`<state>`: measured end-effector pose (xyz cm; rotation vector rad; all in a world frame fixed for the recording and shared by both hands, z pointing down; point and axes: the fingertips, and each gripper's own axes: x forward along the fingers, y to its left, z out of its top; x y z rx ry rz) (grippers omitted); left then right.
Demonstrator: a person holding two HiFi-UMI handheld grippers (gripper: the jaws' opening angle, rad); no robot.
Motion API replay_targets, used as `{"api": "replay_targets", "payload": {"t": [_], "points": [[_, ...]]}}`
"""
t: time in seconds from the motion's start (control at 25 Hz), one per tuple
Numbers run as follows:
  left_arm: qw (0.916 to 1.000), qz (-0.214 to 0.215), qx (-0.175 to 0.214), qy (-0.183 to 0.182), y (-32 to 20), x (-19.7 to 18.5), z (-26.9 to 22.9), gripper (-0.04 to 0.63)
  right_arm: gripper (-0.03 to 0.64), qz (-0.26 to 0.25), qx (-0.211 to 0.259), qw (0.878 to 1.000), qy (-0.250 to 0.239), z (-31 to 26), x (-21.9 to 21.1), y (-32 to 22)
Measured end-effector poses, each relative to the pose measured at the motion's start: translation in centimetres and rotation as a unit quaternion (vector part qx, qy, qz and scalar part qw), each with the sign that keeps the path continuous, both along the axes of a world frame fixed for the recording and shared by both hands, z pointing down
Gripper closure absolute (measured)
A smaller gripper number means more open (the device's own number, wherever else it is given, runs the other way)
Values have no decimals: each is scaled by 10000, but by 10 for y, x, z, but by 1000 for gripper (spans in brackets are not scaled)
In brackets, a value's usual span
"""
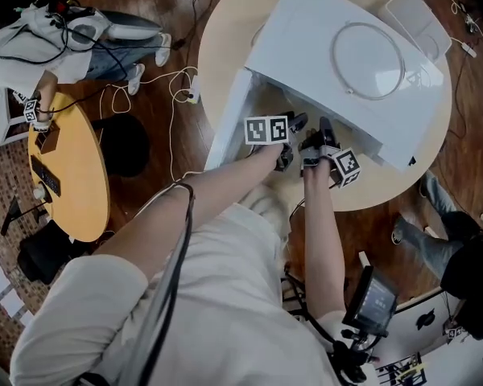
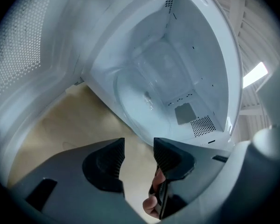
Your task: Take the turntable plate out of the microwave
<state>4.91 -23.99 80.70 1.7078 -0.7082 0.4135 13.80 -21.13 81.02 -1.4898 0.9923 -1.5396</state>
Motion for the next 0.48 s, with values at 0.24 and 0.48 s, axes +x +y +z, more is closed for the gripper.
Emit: {"api": "replay_targets", "payload": {"t": [0.24,0.48], "points": [[9976,-384,-44,567,-25,4,5,416,592,-90,-37,9999,-83,-8,-2,0],[9888,-919,-292,1138,-41,18,8,416,592,-248,-184,9993,-197,-7,-7,4]]}}
